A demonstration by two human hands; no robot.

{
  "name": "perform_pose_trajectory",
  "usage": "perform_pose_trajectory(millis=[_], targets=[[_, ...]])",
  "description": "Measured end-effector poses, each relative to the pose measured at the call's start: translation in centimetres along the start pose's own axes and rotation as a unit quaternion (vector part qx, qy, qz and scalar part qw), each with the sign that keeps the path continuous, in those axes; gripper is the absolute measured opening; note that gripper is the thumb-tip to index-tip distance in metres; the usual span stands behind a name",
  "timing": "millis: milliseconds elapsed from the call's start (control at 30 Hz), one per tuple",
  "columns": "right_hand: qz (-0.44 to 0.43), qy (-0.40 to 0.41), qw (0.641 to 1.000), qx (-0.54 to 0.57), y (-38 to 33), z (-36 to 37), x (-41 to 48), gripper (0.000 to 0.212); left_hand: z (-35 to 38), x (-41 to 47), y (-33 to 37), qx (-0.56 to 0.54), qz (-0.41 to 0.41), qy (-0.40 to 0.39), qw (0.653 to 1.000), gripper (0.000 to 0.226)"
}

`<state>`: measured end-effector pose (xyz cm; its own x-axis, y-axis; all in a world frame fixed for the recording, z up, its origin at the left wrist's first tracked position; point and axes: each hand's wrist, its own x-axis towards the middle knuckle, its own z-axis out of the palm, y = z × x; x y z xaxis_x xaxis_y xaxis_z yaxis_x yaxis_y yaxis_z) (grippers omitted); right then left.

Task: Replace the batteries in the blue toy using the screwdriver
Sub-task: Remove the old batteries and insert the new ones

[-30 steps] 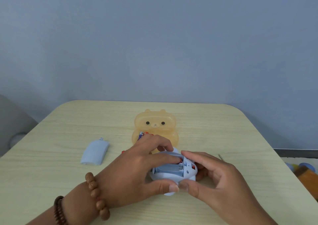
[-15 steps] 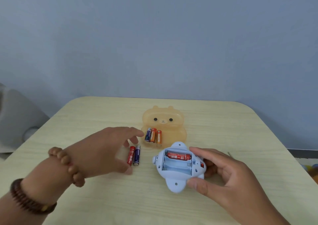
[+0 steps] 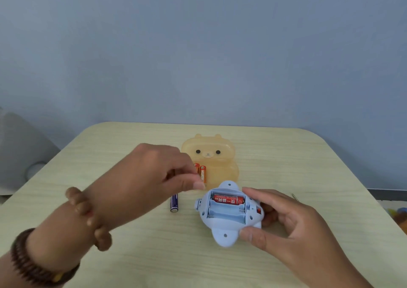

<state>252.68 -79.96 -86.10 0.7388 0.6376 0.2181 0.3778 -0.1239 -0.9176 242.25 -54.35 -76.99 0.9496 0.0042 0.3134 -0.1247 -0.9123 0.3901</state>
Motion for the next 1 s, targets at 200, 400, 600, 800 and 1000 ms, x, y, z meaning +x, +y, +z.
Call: perform_pose_trajectory(millis=[200,400,600,800,1000], targets=[[-0.001,-0.006,1.000,-0.020,-0.1,0.0,-0.1,0.062,3.0,0.8,1.4,0.062,0.079,-0.003,0.995,0.031],[-0.006,-0.008,1.000,-0.023,-0.3,-0.1,-0.1,0.058,3.7,0.7,1.8,0.068,0.098,-0.014,0.993,0.022],[-0.009,-0.008,1.000,-0.023,-0.6,-0.1,-0.2,0.056,2.4,0.9,2.6,0.024,0.064,-0.021,0.997,0.010],[-0.001,-0.008,1.000,-0.028,-0.7,-0.1,-0.2,0.061,3.2,0.8,3.5,0.037,0.053,-0.046,0.997,0.014],[0.001,0.003,1.000,-0.017,-0.6,0.0,-0.2,0.071,3.5,1.0,3.6,0.059,0.054,-0.052,0.995,0.012]])
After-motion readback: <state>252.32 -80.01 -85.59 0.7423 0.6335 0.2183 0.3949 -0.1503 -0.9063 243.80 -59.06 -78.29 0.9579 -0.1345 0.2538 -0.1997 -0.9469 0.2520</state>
